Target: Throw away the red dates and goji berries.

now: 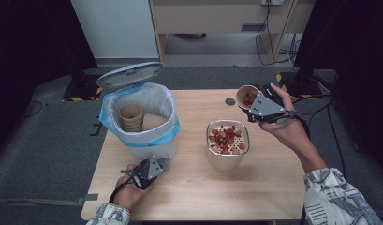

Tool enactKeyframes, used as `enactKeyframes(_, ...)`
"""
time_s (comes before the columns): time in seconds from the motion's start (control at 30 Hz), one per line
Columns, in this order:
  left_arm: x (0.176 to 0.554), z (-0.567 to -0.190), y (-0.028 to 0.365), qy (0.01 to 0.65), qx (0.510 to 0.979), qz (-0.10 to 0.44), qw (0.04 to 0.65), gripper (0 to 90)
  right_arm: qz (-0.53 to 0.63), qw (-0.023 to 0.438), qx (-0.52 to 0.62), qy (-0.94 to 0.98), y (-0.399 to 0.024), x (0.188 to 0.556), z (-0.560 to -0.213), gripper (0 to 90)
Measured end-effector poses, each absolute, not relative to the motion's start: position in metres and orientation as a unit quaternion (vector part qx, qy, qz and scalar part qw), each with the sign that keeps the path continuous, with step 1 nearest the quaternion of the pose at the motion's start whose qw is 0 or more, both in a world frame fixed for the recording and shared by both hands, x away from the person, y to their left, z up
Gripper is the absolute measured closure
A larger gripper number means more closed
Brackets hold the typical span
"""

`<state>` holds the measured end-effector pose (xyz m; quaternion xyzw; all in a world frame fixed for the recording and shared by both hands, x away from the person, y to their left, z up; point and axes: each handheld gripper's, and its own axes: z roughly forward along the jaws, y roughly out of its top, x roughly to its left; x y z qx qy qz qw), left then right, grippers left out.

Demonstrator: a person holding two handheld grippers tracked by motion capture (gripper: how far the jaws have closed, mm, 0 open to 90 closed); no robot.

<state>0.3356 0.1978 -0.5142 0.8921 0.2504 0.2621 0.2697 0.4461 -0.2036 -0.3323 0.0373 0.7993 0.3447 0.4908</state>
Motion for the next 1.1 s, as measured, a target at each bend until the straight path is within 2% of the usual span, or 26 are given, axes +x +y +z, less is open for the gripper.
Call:
enactKeyframes(0.5, 0.336, -0.514, 0.198, 0.25, 0.892, 0.262, 0.269, 89.6, 0.341, 0.499, 0.031, 0.796, -0.206, 0.446, -0.331, 27.9)
enactKeyframes(1.1, 0.336, -0.514, 0.198, 0.251, 0.891, 0.263, 0.271, 89.6, 0.286, 0.54, -0.023, 0.791, -0.196, 0.442, -0.312, 28.2)
